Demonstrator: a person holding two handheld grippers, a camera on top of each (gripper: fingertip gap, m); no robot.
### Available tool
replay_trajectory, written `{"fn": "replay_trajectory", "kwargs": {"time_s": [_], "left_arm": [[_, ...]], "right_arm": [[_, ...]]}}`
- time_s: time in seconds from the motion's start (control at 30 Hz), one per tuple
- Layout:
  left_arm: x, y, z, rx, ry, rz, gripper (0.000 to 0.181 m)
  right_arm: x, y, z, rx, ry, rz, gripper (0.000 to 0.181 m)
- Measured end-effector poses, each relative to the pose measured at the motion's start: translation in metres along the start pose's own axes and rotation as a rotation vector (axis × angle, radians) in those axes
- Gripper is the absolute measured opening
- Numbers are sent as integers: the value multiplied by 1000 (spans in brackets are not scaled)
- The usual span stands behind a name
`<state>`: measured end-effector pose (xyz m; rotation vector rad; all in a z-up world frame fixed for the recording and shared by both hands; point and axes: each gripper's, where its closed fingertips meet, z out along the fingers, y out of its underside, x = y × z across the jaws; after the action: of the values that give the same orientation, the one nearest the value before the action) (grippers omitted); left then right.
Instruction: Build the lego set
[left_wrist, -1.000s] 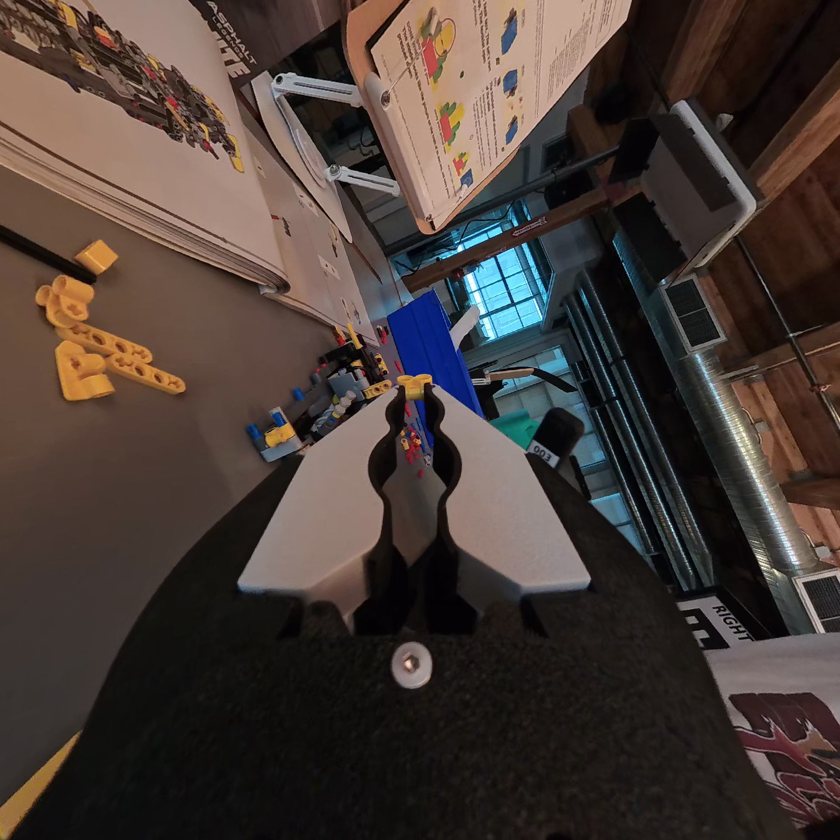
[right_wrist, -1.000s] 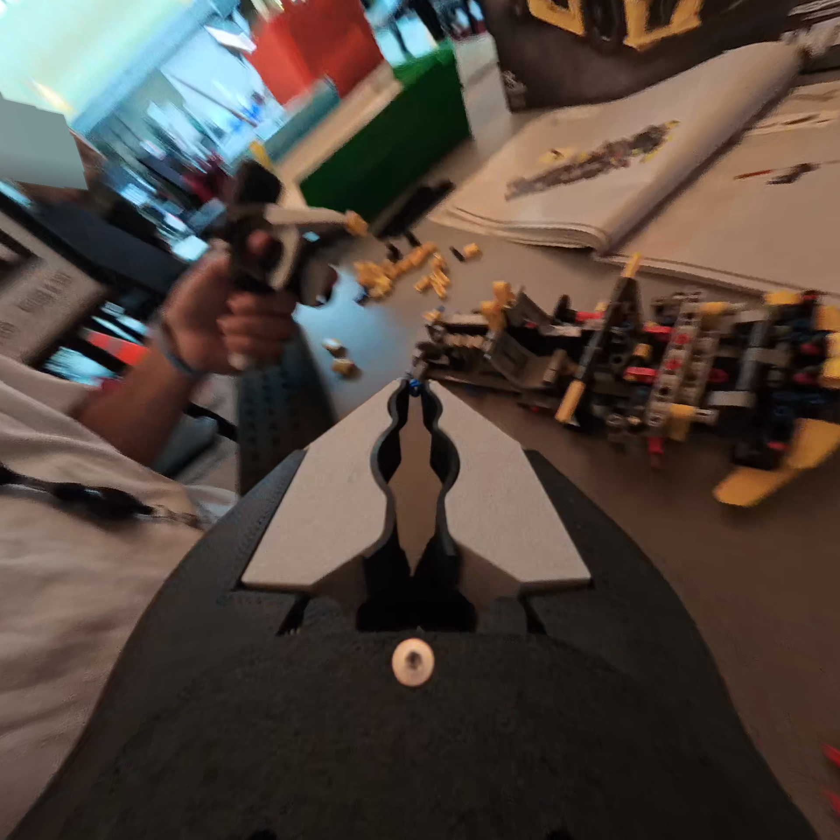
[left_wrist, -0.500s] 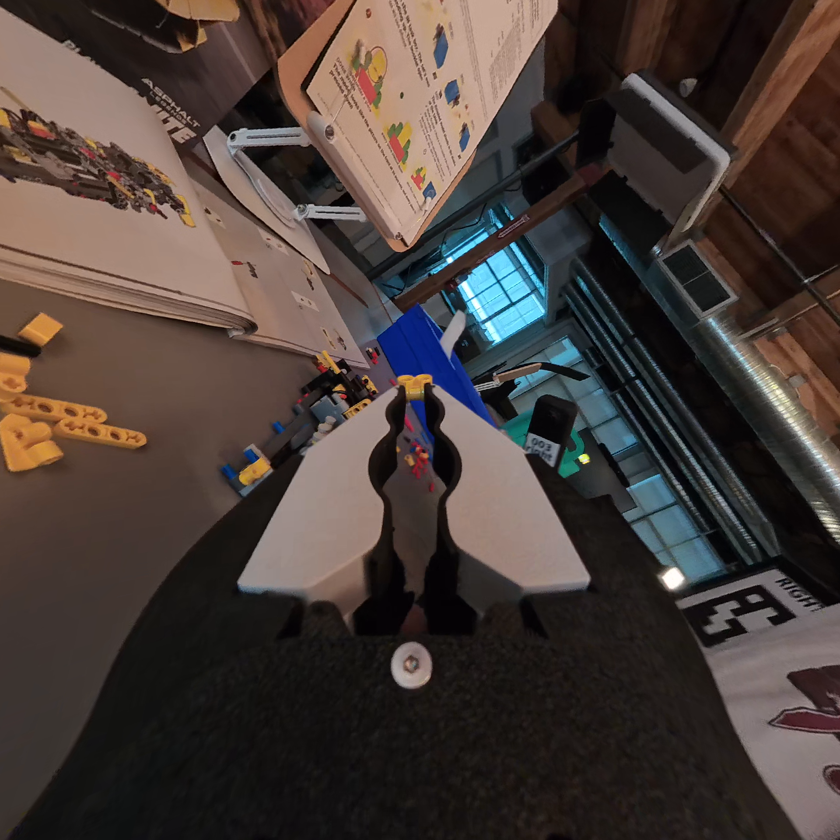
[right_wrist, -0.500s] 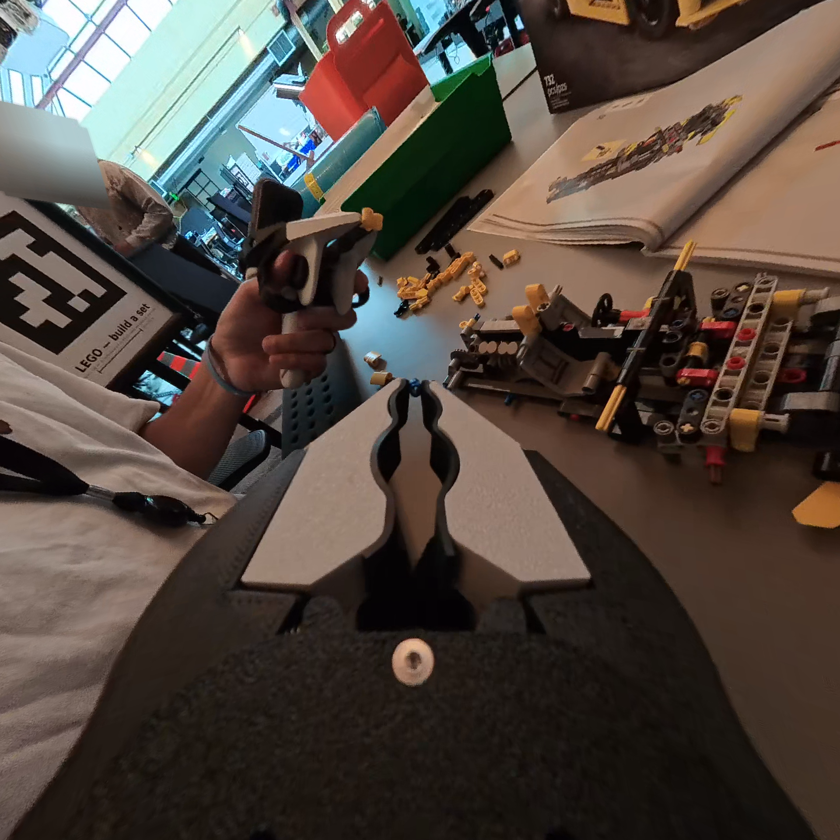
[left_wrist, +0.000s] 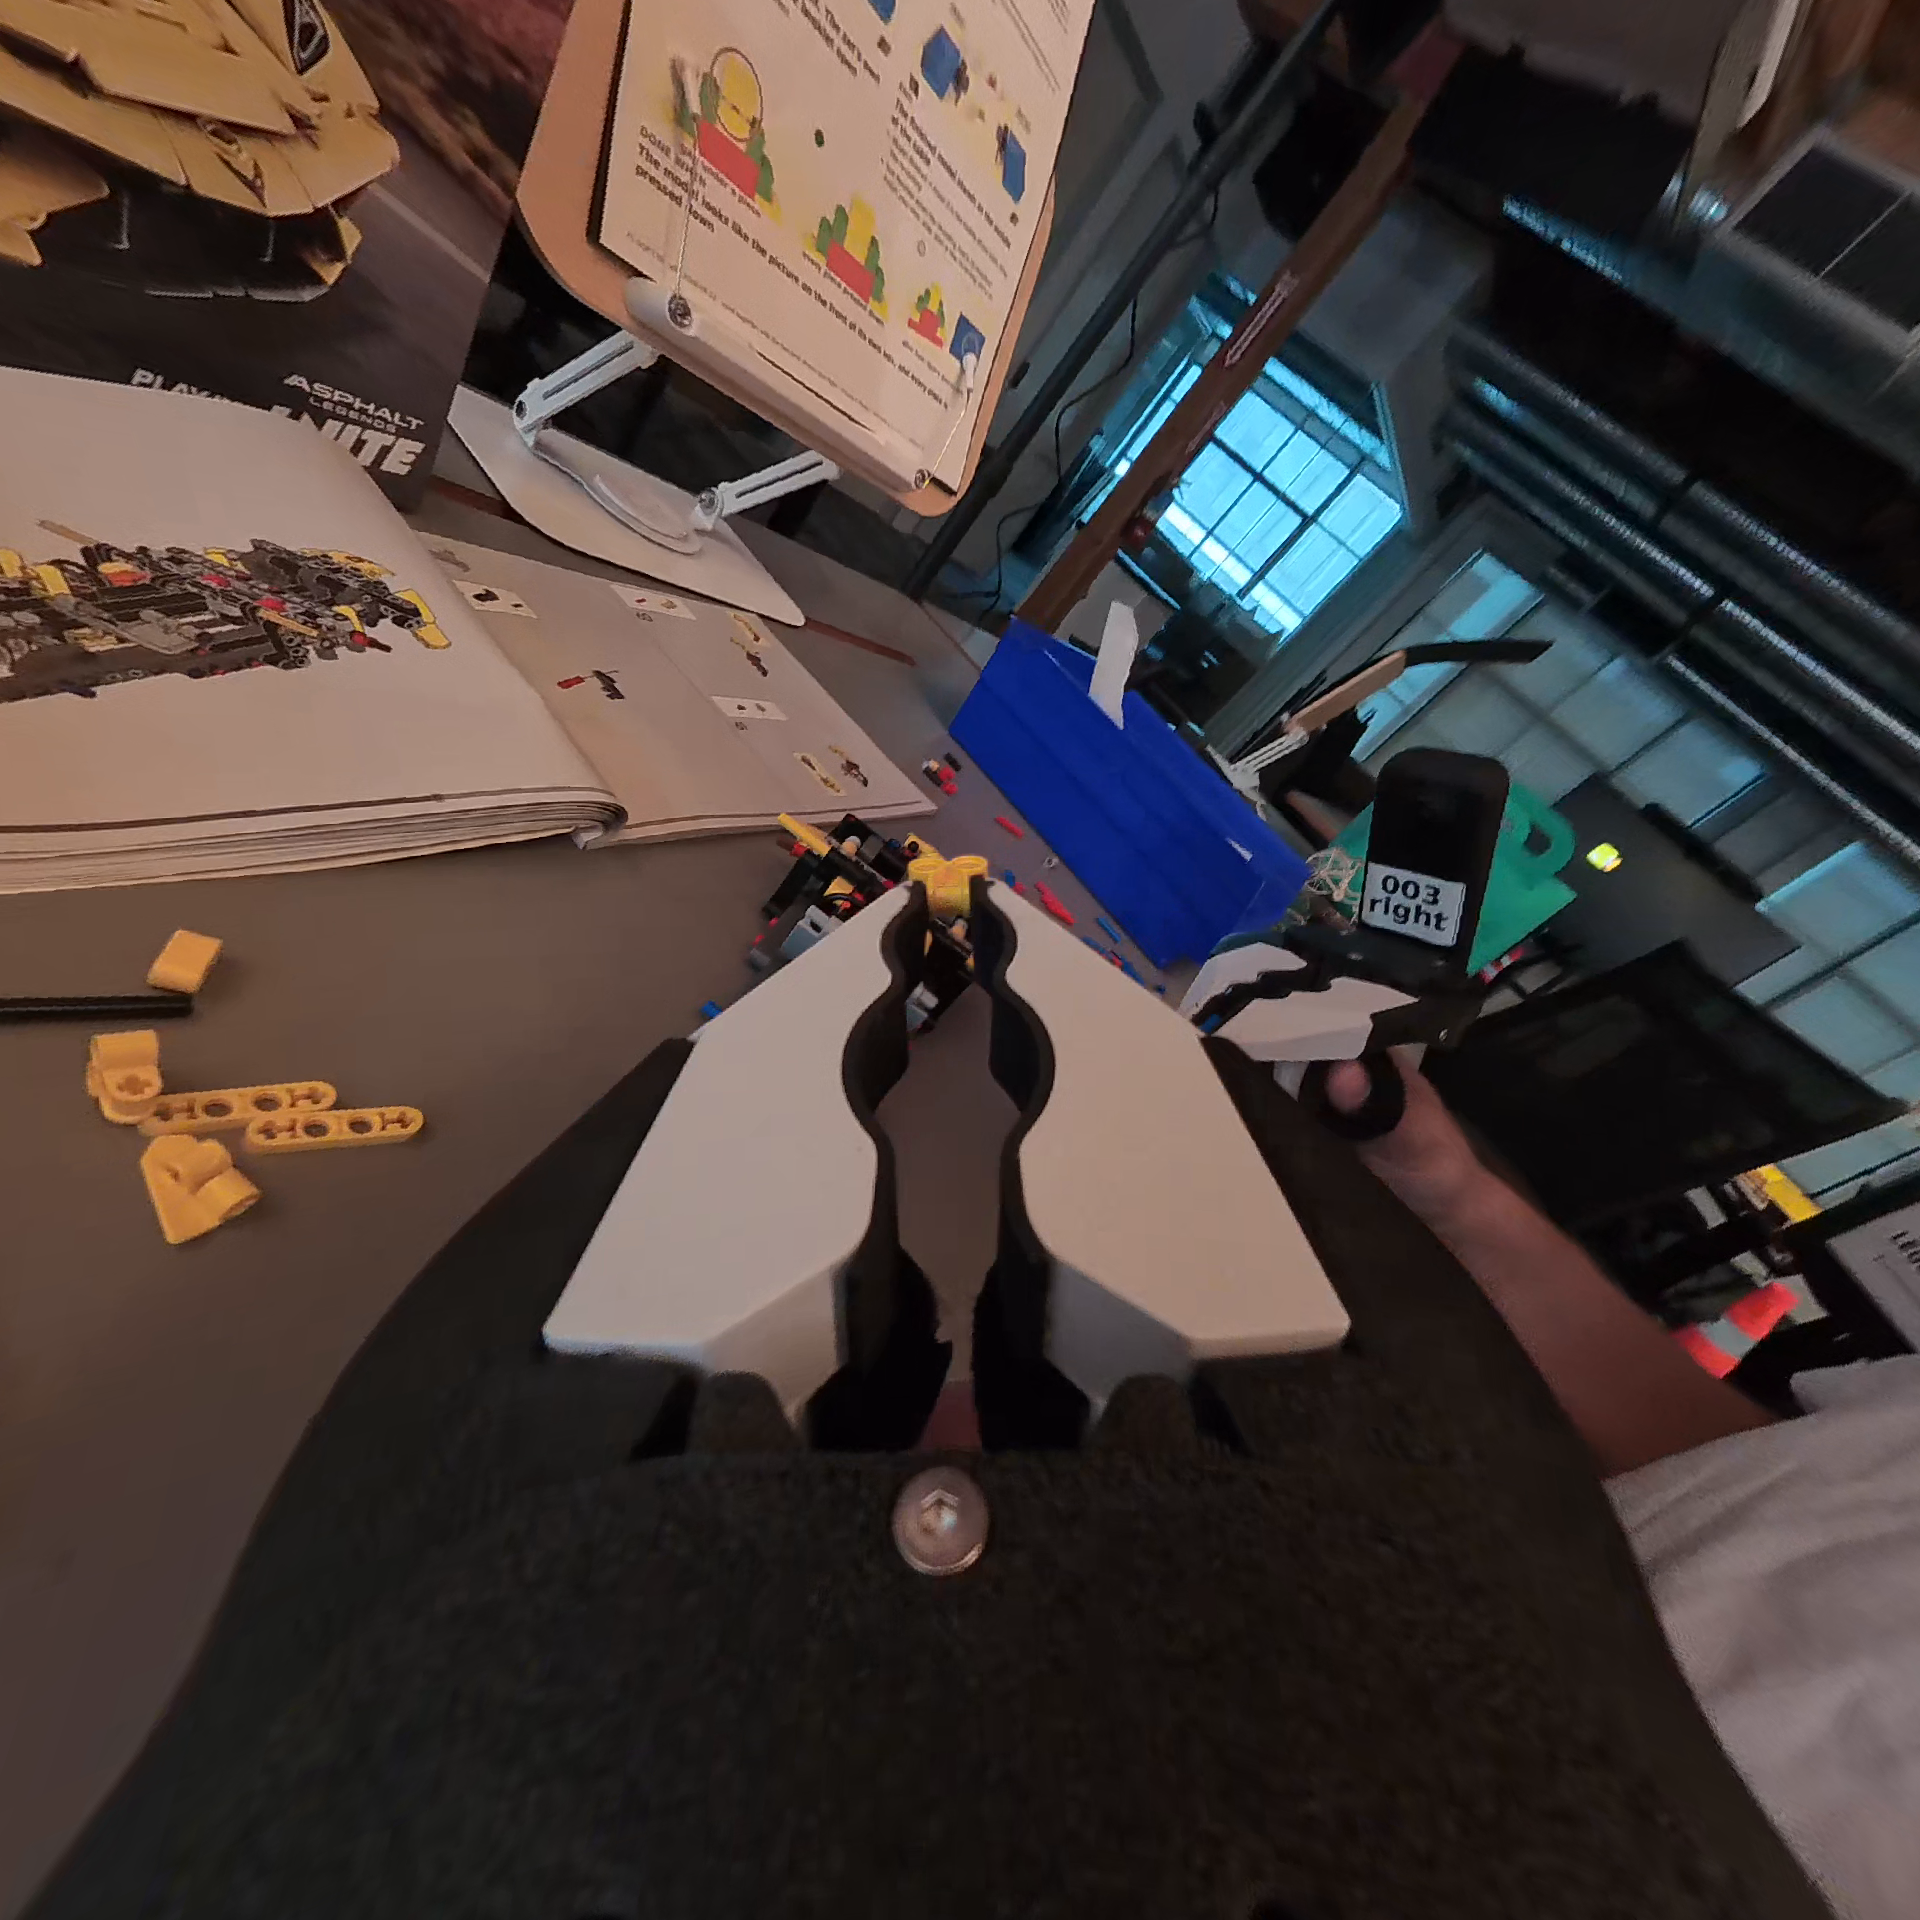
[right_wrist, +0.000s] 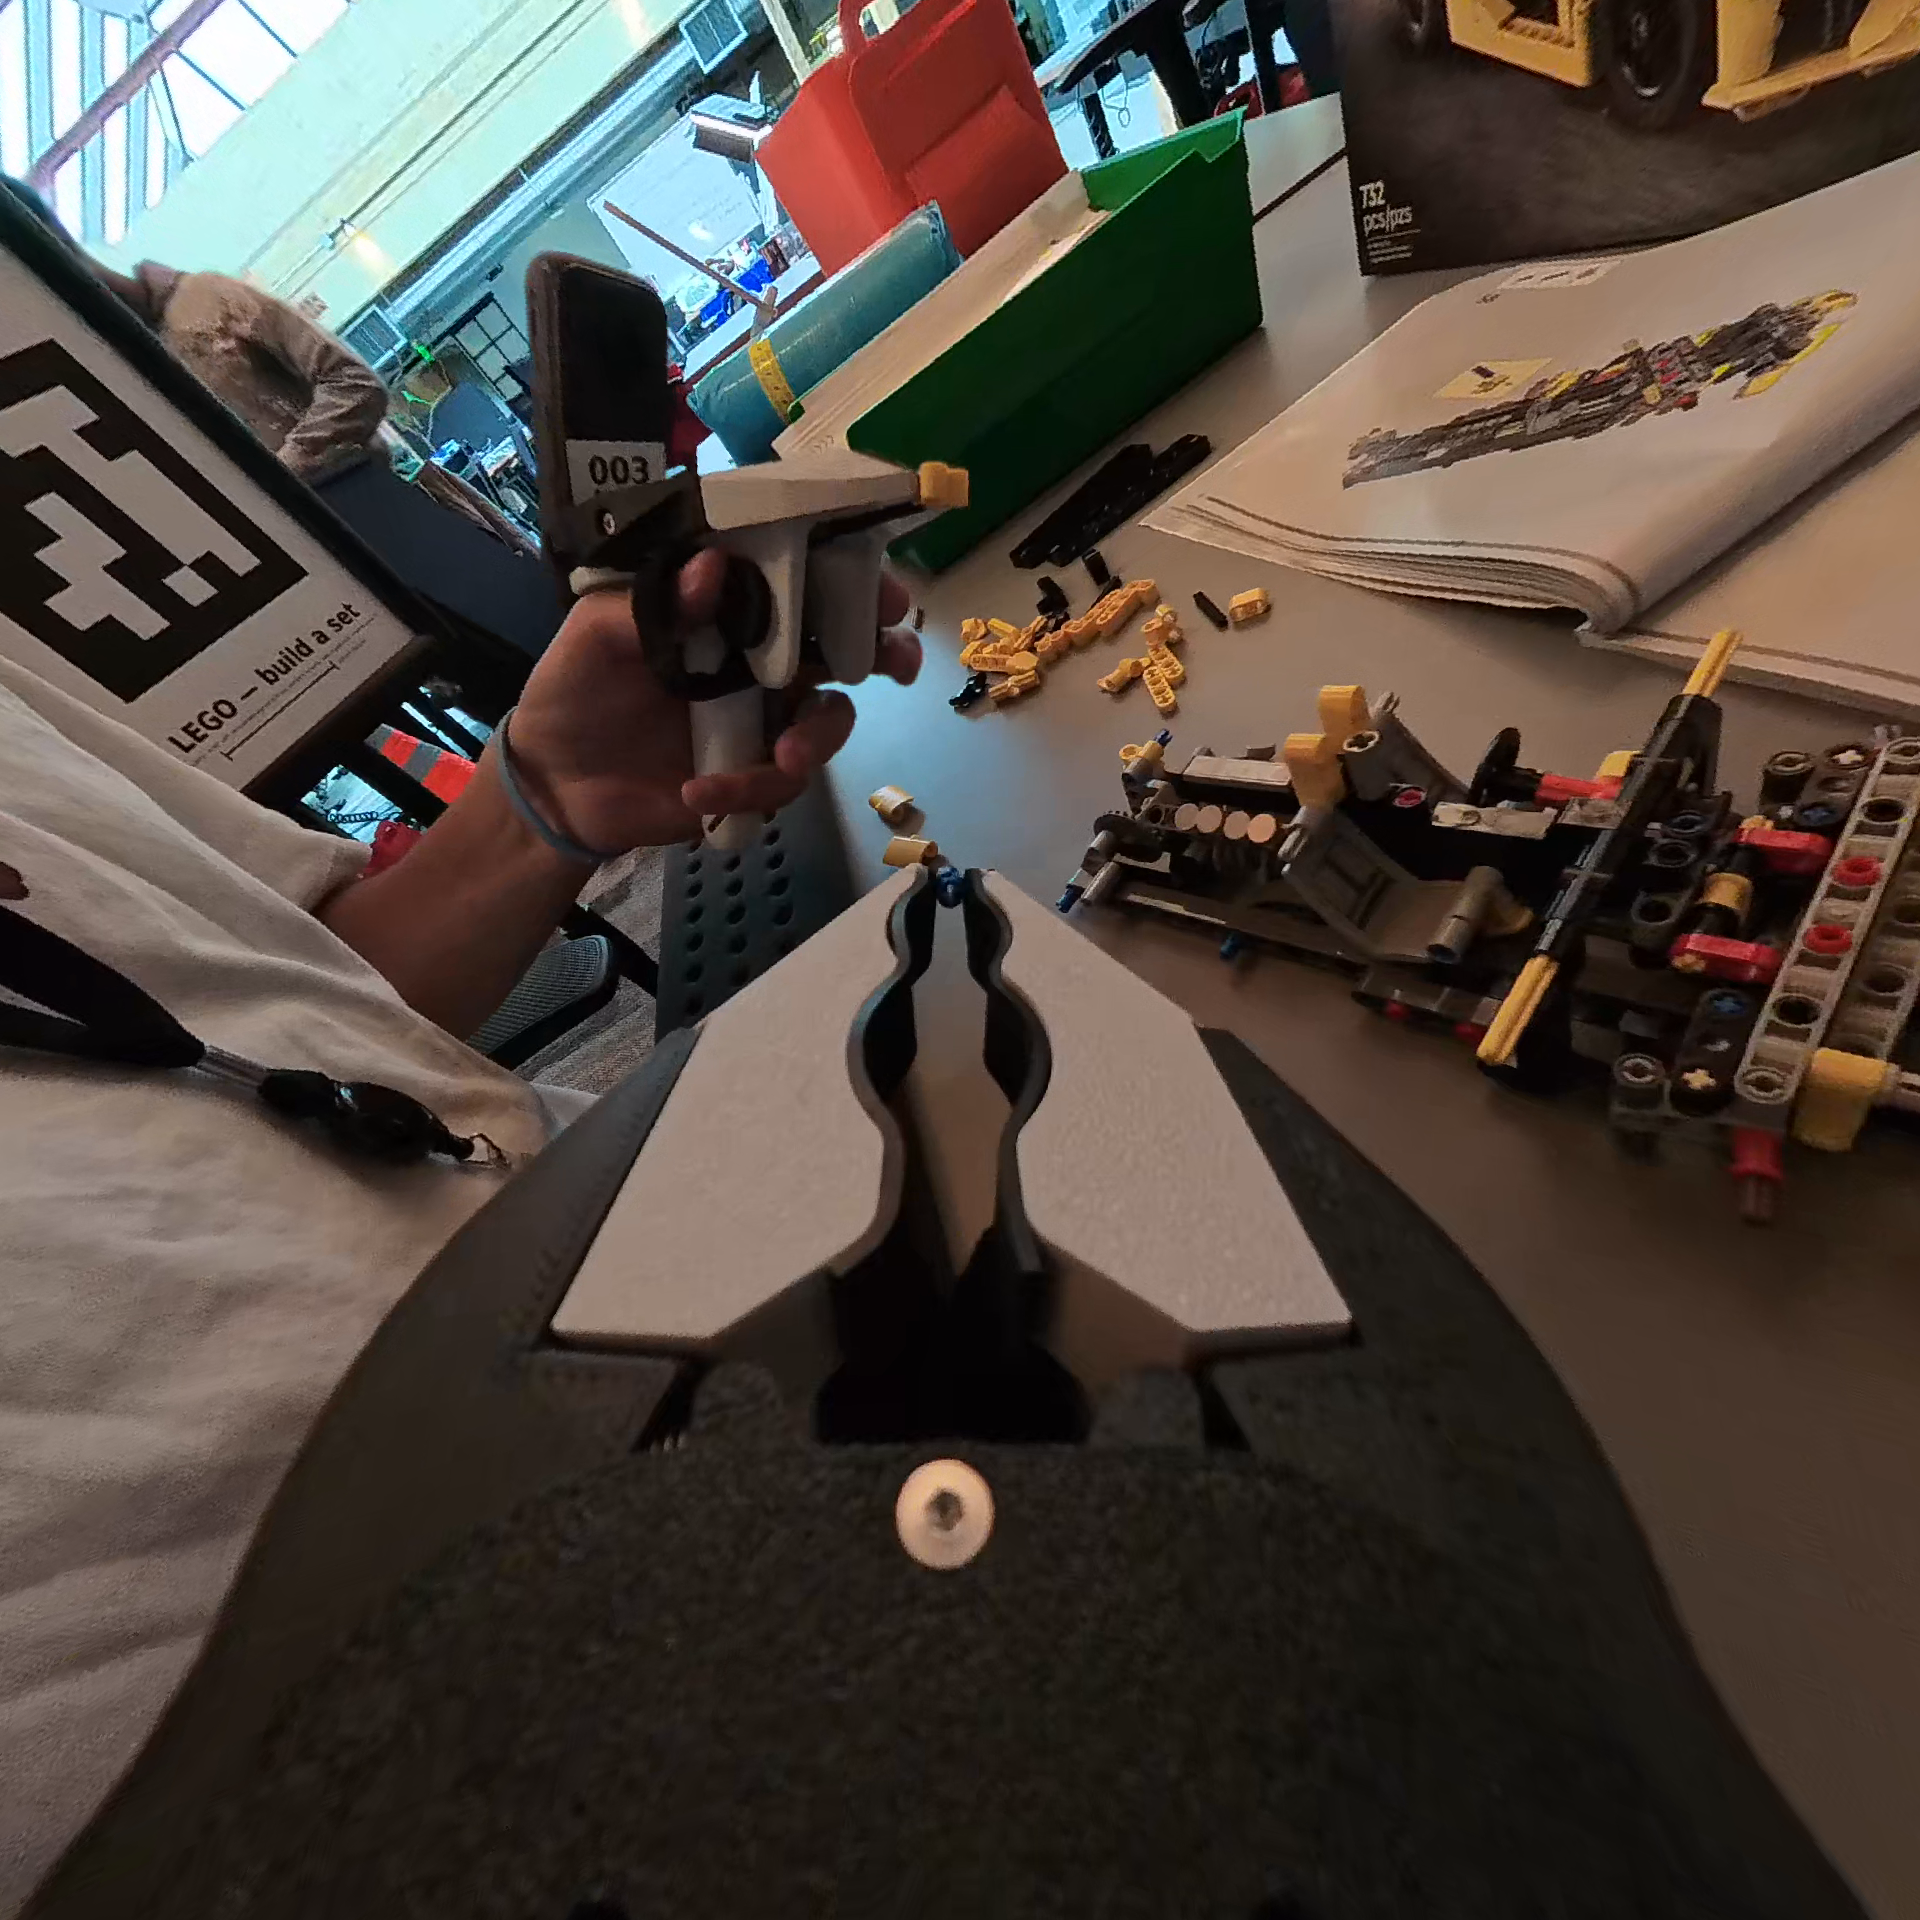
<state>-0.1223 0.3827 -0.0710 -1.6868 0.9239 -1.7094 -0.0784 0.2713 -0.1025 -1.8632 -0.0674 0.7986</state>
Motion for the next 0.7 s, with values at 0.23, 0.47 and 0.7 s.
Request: {"fn": "replay_trajectory", "kwargs": {"time_s": [0.23, 0.47, 0.7], "left_arm": [[4, 2, 0, -11, 24, -13, 8], [7, 2, 0, -16, 27, 33, 9], [8, 5, 1, -23, 23, 68, 8]], "right_arm": [[0, 1, 2, -11, 0, -5, 5], [-2, 2, 4, -15, -5, -4, 5], [-1, -1, 2, -6, -1, -7, 4]]}}
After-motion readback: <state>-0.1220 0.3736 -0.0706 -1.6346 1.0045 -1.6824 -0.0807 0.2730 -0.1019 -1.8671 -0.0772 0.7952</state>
